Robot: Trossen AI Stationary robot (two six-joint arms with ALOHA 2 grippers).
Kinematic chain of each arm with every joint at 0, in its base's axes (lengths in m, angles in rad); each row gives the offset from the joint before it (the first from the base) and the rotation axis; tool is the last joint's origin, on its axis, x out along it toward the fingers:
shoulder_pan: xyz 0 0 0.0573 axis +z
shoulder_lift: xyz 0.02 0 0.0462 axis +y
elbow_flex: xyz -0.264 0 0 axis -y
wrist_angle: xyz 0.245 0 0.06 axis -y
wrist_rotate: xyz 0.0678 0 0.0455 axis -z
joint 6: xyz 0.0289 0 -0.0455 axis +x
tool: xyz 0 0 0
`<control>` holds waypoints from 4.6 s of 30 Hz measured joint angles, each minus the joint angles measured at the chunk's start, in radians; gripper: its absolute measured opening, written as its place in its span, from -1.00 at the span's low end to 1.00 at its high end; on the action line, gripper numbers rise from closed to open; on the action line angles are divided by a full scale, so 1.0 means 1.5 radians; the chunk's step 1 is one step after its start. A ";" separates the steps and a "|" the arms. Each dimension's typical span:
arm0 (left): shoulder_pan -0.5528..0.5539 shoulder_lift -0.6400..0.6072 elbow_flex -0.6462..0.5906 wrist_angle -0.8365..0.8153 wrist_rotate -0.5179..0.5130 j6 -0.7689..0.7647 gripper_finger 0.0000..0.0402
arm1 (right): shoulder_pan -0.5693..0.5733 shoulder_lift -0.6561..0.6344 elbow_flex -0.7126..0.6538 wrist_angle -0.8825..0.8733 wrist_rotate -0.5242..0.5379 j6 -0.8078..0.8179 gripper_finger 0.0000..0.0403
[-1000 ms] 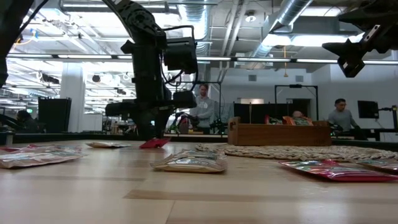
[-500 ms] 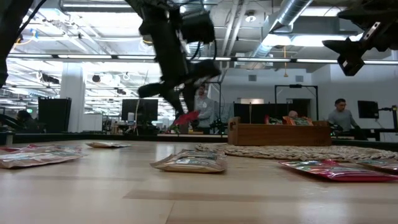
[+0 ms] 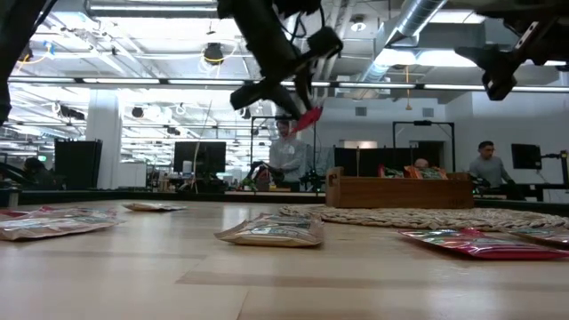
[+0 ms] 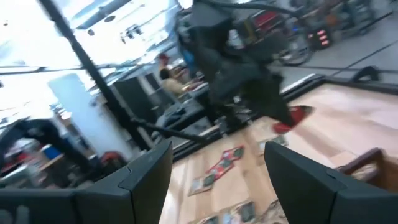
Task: Pick & Place Tea
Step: Put the red tea pack into the middle compartment of the brown organizer
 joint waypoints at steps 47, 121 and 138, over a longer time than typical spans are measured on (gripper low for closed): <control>-0.135 -0.001 0.020 0.110 -0.216 0.737 -0.65 | -0.102 0.449 0.038 0.329 0.007 0.389 0.23; -0.150 -0.001 0.020 0.074 -0.284 0.696 -0.62 | -0.193 0.797 0.259 0.295 -0.134 0.319 -1.00; -0.180 -0.001 0.020 -0.171 -0.358 0.567 -0.31 | -0.243 0.755 0.330 -0.005 -0.159 0.211 -1.00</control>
